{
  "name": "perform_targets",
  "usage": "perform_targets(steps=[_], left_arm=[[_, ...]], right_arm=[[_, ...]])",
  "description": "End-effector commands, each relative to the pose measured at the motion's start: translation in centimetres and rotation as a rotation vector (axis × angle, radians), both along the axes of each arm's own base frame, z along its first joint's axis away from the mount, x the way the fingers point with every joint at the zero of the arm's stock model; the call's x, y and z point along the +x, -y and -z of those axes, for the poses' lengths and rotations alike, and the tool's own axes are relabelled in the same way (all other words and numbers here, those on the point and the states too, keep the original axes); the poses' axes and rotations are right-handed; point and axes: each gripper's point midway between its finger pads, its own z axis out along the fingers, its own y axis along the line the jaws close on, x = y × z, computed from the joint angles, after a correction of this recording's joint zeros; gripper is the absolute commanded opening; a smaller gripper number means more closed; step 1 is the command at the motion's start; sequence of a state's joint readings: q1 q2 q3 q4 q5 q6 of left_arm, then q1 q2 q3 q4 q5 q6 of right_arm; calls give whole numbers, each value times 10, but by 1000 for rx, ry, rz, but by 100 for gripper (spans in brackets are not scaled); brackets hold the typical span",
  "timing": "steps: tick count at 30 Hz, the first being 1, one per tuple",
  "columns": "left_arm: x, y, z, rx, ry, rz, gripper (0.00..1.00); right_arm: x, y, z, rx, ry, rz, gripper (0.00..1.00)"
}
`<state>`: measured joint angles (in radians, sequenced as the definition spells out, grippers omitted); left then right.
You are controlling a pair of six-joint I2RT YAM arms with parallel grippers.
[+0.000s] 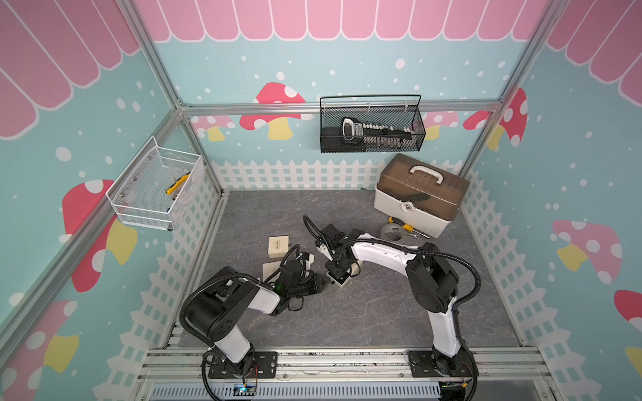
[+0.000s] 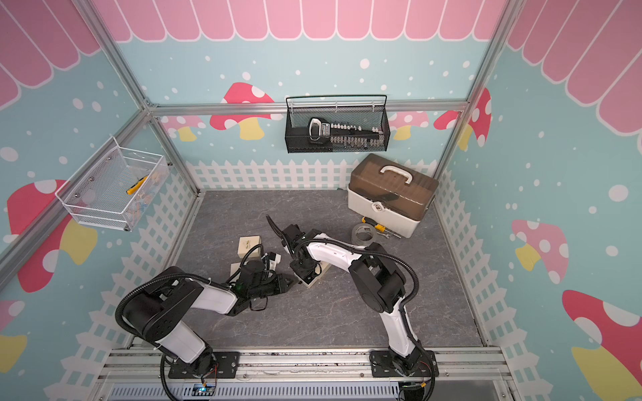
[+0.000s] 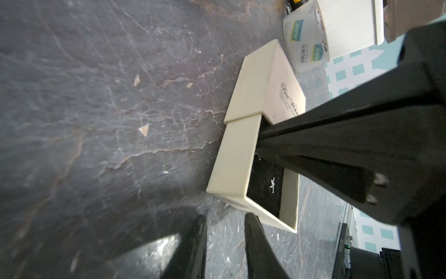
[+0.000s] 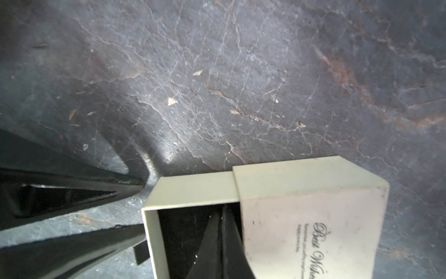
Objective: Place the earrings into the drawer-style jewelry box
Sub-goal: Close the drawer of the jewelry box.
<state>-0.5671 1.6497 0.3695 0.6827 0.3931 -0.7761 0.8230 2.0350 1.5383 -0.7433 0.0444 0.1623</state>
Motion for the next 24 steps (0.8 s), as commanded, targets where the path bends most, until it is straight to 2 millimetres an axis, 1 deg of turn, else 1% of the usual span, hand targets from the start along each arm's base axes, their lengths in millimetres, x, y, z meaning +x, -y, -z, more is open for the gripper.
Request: perform_targets(steps=[1,2,3,5,7,10,11,13,15,18,21,24], left_arm=[[6,1,-9,11,39,2,29],[5,1,-9,16,38,4,29],[5,0,-9,19,36,6,29],[4,1,-9,18,35,10,29],[3,4,-9,14,34,21,27],[2,8,-8,17,31,34,26],[2,10,-8,17,32,38,25],[3,12,-8,17,31,40,25],[4,14,-7,22,30,43,25],[6,18,-8,25,30,51,24],[10,21,-9,34,35,51,24],[15,29,-10,42,40,63,24]], right_arm=[[10,2,-36,94,69,37,0],[16,6,-42,116,85,59,0],[23,12,-54,149,116,89,1],[39,32,-59,164,147,162,2],[58,59,-55,128,162,244,1],[77,91,-40,54,134,328,0],[80,98,-30,28,117,344,0],[86,106,-20,7,96,364,0],[84,104,-10,14,44,357,0],[74,90,4,49,-43,310,0],[61,71,4,146,-106,251,0],[44,55,1,230,-172,198,0]])
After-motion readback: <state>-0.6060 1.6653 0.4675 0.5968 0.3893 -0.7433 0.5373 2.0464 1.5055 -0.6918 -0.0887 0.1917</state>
